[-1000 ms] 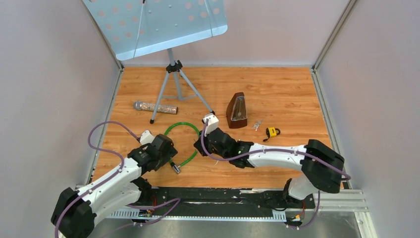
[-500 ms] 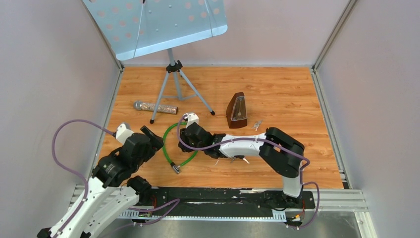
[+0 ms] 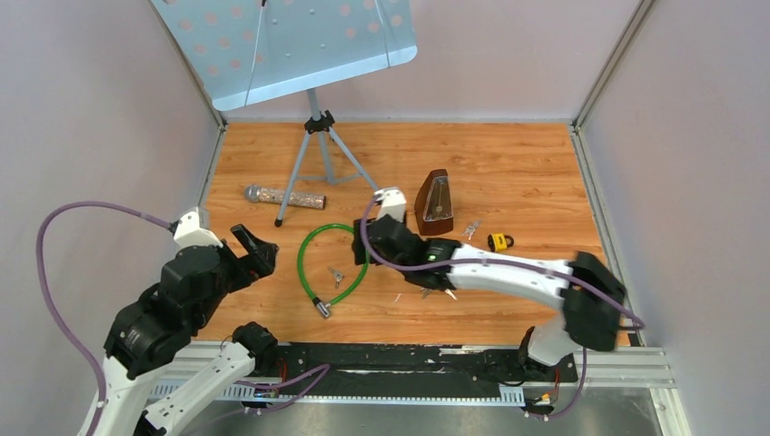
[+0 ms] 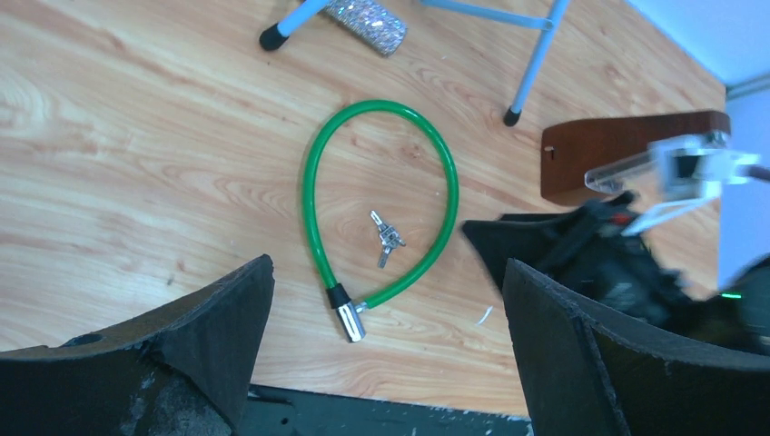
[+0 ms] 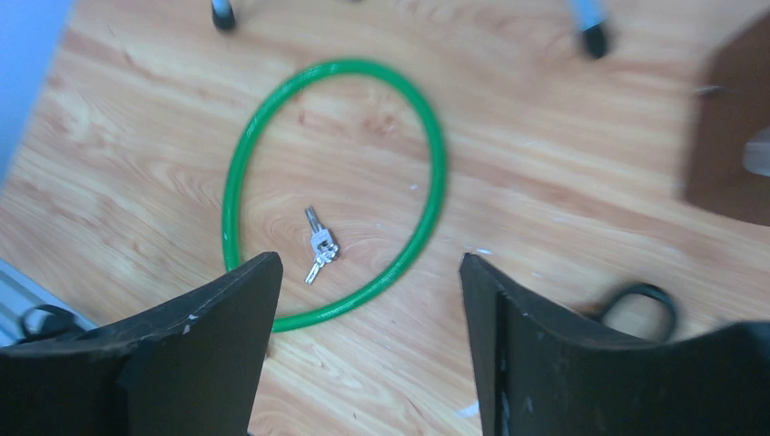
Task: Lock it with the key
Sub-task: Place the key at the center of the board, then reset both arms
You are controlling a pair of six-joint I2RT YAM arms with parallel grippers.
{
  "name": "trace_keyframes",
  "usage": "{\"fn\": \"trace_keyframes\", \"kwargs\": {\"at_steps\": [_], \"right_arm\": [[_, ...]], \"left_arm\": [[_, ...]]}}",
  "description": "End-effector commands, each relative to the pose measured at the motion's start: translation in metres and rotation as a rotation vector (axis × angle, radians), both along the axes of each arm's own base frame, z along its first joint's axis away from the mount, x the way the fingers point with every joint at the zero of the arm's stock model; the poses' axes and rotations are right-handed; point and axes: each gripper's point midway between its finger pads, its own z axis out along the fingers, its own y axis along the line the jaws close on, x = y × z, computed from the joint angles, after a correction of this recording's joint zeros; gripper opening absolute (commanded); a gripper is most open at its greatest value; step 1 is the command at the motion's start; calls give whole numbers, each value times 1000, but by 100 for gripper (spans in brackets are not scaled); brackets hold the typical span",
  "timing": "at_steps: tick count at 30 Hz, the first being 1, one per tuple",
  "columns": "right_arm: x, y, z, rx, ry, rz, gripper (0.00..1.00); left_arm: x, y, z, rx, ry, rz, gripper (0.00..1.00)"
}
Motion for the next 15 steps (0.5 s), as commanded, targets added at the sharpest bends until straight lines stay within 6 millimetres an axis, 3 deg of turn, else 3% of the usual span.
{"fn": "trace_keyframes", "kwargs": {"at_steps": [1,8,11,15], "right_arm": [[1,-99,72,-32,-157,-213,75],[-40,-246,163,69,-306,-387,81],[-61,-303,202,225,-363,-450,99],[-89,-361,234,427,-441,-460,100]], "left_arm": [[-13,11,12,178,-3,-121,100],[-24,23,36,229,-67,-157,100],[-28,24,42,220,-83,-164,100],[-35,28,50,201,-118,-162,100]]}}
